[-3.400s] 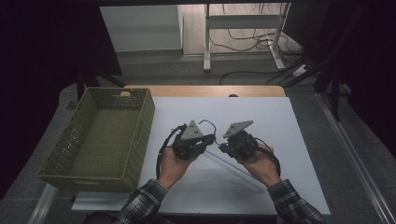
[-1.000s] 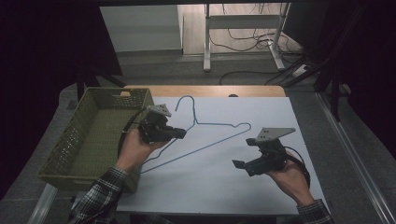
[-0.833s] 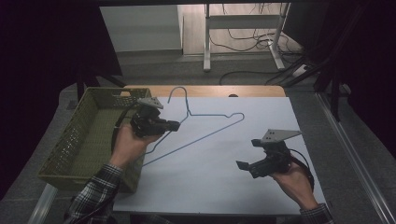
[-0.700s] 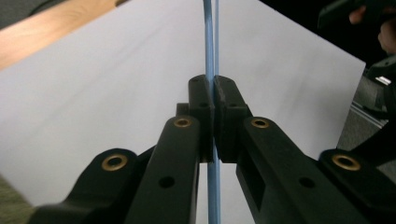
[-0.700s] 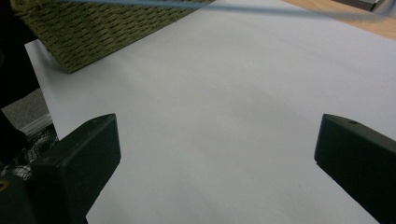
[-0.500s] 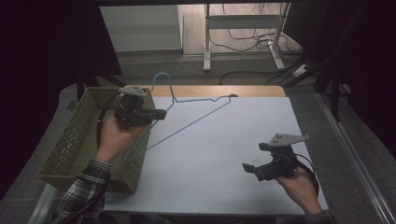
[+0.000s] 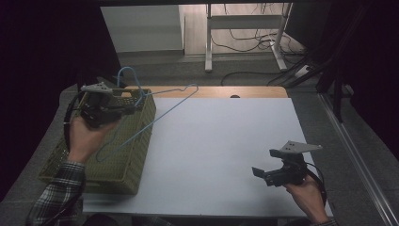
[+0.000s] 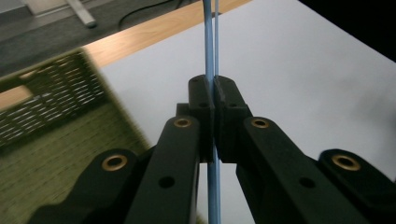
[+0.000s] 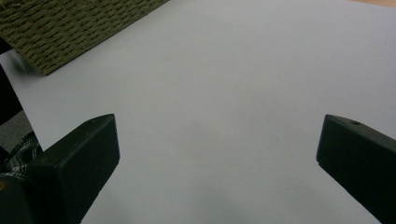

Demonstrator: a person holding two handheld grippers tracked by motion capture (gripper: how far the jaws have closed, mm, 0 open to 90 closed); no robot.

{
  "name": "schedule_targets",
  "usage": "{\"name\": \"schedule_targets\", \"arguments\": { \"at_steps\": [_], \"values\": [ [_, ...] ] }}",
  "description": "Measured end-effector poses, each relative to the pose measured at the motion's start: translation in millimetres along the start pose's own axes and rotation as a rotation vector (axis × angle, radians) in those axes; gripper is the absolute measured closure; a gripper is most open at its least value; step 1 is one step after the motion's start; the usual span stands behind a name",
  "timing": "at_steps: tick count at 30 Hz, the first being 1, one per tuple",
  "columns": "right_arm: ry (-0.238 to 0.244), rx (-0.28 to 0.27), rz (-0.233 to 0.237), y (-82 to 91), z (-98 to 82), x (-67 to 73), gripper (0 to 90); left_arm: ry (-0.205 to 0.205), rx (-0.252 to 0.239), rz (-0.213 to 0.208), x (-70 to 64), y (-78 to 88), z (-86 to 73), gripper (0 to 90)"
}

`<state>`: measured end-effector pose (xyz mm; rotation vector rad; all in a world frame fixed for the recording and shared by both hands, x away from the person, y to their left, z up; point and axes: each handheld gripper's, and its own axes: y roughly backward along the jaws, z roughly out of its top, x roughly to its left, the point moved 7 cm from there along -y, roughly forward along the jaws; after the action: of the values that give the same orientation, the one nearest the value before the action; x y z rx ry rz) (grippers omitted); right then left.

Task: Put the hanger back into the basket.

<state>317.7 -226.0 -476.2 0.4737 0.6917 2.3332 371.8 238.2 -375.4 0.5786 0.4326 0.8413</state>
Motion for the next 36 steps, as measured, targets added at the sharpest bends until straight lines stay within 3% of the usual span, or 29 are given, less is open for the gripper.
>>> {"name": "schedule_targets", "arguments": {
  "at_steps": [14, 20, 27, 36],
  "values": [
    [-0.013, 0.015, -0.021, 0.6, -9.0, -4.4, 0.0, 0.107, -0.029, 0.120, 60.1, 43.9, -42.1, 88.0],
    [-0.022, 0.019, -0.027, 2.0, -11.8, -6.9, 0.0, 0.145, -0.032, 0.155, 76.7, 54.1, -59.2, 88.0],
    [-0.020, 0.031, -0.028, 0.4, -13.8, -7.3, 0.0, 0.170, -0.031, 0.173, 88.1, 57.7, -74.9, 88.0],
    [-0.017, 0.053, -0.030, -2.8, -17.1, -8.2, 0.0, 0.211, -0.024, 0.169, 100.5, 43.2, -99.9, 88.0]
  ]
}}
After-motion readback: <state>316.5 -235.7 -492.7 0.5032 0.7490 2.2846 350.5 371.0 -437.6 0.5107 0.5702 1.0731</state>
